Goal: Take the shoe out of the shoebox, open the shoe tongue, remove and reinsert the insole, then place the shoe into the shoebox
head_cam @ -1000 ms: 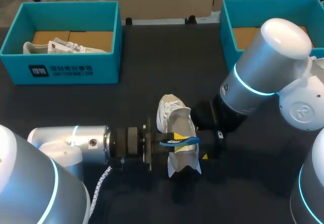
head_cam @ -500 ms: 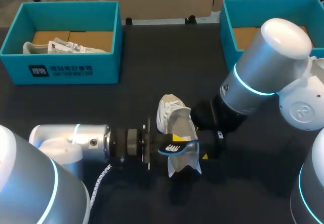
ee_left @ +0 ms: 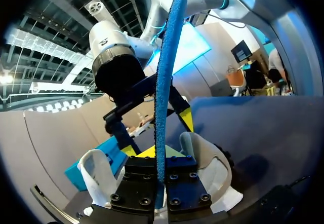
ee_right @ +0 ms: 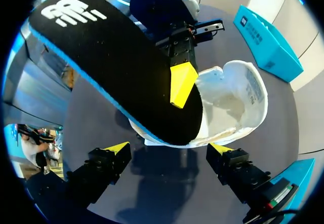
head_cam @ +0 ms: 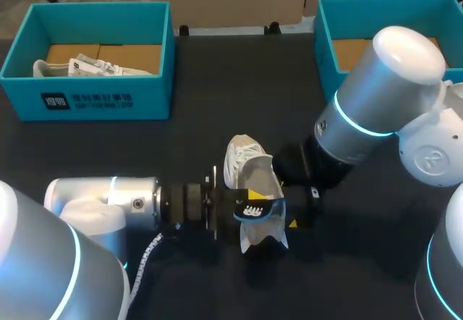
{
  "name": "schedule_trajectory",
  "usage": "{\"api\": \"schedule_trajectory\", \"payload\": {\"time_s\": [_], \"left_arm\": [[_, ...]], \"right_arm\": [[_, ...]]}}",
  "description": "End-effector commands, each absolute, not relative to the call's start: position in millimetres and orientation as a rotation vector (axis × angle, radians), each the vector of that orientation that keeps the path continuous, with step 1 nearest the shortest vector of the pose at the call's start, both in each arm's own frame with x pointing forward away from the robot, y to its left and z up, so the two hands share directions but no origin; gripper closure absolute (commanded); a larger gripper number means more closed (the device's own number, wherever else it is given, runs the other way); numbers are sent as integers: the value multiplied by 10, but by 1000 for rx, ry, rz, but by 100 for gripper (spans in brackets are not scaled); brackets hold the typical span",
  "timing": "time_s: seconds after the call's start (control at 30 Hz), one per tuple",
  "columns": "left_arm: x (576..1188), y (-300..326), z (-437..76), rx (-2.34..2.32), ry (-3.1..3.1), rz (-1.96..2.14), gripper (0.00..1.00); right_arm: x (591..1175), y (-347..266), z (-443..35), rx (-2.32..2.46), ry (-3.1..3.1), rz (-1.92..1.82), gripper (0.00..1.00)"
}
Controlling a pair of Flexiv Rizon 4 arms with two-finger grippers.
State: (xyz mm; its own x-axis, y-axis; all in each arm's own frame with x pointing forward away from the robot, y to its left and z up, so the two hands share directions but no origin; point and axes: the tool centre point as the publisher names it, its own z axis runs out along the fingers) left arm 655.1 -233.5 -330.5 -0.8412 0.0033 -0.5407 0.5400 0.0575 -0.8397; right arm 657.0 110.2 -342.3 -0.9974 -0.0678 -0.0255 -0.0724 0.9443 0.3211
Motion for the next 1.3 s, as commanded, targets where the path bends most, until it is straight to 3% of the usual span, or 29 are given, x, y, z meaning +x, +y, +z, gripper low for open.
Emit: {"api": "schedule_trajectory", "payload": {"time_s": [0.03,0.57,1.07,1.1,1.13,1.17,1.3], "left_arm": [[6541,-2388,-3326,532,1964,-1796,100],[6806,-2342,-3537,489,2091,-1689,100],[6665,-2302,-3434,496,2121,-1741,100],[6655,-2304,-3426,496,2121,-1741,99],[6631,-2309,-3399,499,2118,-1742,85],[6623,-2313,-3389,504,2114,-1740,78],[6605,-2330,-3371,509,2109,-1738,74]], "right_arm": [[6566,1102,-3436,-113,3082,513,0],[6566,1102,-3436,-113,3082,513,0],[6566,1102,-3436,-113,3082,513,0],[6566,1102,-3436,-113,3082,513,0],[6566,1102,-3436,-113,3082,513,0],[6566,1102,-3436,-113,3082,513,0],[6566,1102,-3436,-113,3082,513,0]]}}
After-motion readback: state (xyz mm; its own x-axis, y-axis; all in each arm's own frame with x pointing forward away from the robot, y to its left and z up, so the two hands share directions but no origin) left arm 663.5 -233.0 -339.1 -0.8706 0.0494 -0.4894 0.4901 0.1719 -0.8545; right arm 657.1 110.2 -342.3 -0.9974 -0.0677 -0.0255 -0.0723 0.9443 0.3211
